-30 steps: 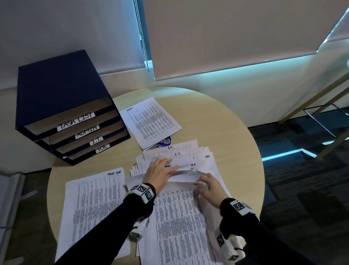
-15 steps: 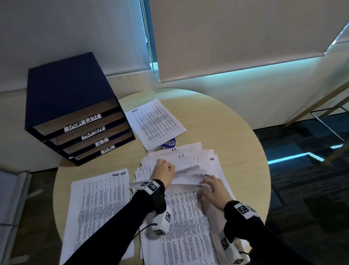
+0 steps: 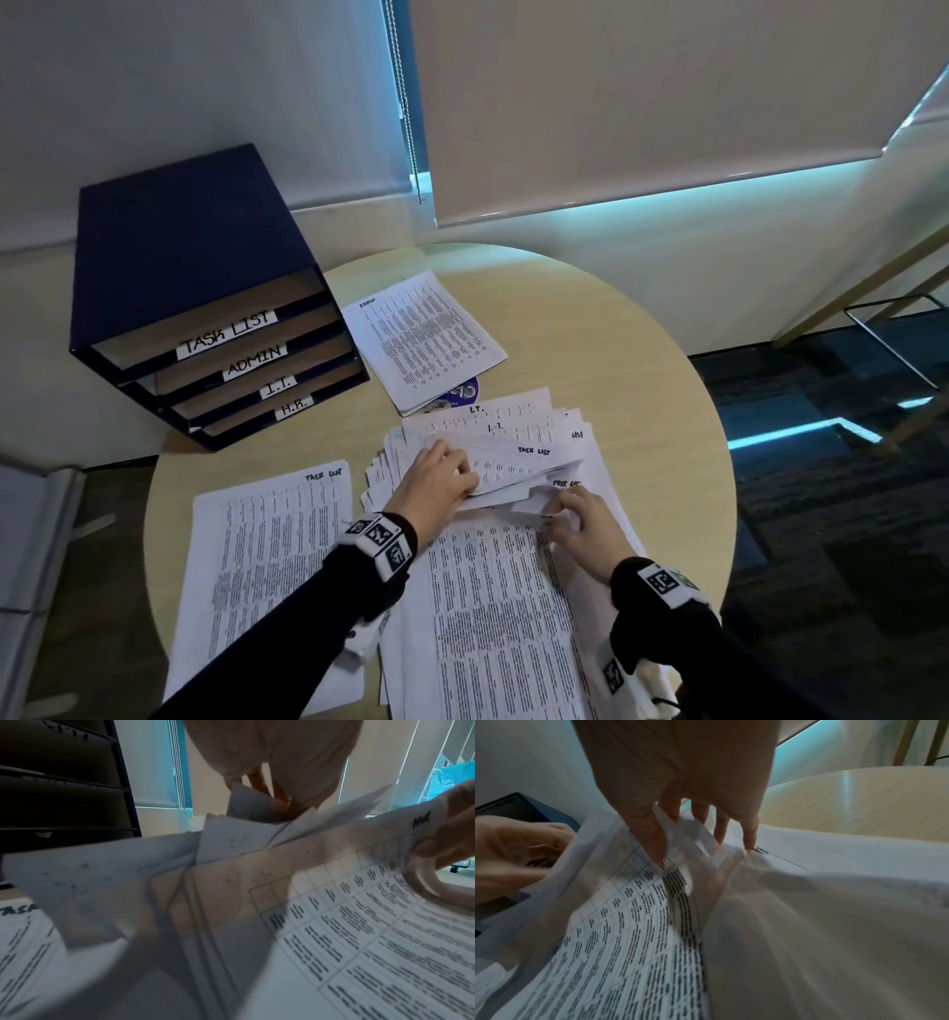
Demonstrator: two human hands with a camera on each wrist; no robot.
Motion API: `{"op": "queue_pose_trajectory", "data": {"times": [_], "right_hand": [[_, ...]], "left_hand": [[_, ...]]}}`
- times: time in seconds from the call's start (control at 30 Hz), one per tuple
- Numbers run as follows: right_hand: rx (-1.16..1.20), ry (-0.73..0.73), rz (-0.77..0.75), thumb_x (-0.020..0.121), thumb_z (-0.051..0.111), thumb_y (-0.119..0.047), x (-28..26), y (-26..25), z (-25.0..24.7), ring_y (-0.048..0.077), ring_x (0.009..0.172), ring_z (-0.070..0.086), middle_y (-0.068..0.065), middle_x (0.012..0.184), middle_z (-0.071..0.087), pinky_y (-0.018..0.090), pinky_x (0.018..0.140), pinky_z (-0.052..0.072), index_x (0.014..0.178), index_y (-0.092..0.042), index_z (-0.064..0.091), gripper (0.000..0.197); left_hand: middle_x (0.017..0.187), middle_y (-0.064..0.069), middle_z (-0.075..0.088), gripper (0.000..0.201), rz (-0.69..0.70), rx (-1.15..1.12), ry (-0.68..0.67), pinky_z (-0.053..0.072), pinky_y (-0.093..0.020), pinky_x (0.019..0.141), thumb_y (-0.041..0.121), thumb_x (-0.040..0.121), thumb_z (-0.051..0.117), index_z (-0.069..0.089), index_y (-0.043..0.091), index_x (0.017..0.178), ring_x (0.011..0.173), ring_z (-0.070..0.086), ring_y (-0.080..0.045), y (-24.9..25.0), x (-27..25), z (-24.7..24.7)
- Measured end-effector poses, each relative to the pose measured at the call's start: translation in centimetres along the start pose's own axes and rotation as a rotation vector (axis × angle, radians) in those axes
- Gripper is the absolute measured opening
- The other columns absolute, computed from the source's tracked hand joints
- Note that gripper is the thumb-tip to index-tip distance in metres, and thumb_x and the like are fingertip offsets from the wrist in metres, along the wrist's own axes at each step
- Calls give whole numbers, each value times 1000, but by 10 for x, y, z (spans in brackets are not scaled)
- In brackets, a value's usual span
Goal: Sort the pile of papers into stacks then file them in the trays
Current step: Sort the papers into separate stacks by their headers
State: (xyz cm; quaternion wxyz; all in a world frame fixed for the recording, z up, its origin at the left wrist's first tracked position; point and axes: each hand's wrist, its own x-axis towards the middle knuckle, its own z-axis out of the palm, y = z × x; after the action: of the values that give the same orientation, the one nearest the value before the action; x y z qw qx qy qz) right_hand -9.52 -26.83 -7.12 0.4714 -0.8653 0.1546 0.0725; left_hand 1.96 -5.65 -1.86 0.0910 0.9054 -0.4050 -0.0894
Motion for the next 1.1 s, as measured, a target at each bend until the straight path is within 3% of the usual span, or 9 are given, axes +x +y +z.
{"op": "queue_pose_trajectory", "data": {"times": [0.07,0.17,0.33,0.43,0.53,0.67,0.77,0.9,1.1], "right_hand": [[2,4,-2,69,58,-37,-1,-2,0,24,100,51,1,95,57,34,85,43,68,-36,52,6],[-6,13,-4,69,57,-38,-2,-6,-1,25,95,52,3,91,57,33,79,42,67,-38,51,6],[-20,44,-11,76,71,-15,0,-14,-7,22,88,54,5,90,57,30,74,41,67,-33,52,28],[-57,6,4,77,71,-13,0,-14,-7,21,89,53,4,92,57,29,72,39,68,-33,53,28],[-69,4,8,78,72,-14,3,-12,-6,21,89,53,3,92,57,26,68,36,69,-33,52,29],[-96,-24,9,81,70,-16,4,-13,-7,22,93,52,4,97,58,28,73,39,73,-30,54,23],[-146,-46,20,84,66,-19,4,-11,-4,25,97,52,4,97,58,33,80,43,80,-28,55,15],[-170,-35,49,85,64,-20,7,-13,-2,28,105,52,3,103,58,39,88,45,89,-28,57,12],[-313,58,-10,87,61,-15,10,-24,-8,31,133,28,9,145,35,37,102,32,101,-11,67,16]], "left_hand": [[100,1,59,5,46,-19,28,47,-35,86,15,91,60,63,19,93,97,51,-20,-1,-5,0],[89,0,61,11,-55,-141,-22,54,-32,71,20,102,43,53,17,105,77,60,-18,7,-12,-12],[82,-2,68,17,-144,-302,264,57,-33,68,20,98,50,63,15,109,69,66,-17,8,-1,-45],[74,0,66,15,-23,-105,304,54,-33,58,7,88,66,62,16,100,59,60,-20,3,1,-63],[69,2,61,51,64,33,333,47,-23,45,-13,59,78,61,14,99,46,53,-17,-2,-5,-76],[73,-3,66,38,175,82,575,55,-28,46,1,73,73,58,13,106,50,59,-16,-16,-6,-107],[76,-2,67,28,201,61,564,56,-27,52,4,79,71,62,11,104,52,60,-15,-19,-8,-121],[86,1,69,11,-72,-238,366,51,-28,64,15,96,55,62,12,103,61,56,-10,-28,1,-108],[84,-6,68,15,-271,-423,374,40,-26,46,23,99,50,59,11,100,47,43,-16,-54,21,-110]]}}
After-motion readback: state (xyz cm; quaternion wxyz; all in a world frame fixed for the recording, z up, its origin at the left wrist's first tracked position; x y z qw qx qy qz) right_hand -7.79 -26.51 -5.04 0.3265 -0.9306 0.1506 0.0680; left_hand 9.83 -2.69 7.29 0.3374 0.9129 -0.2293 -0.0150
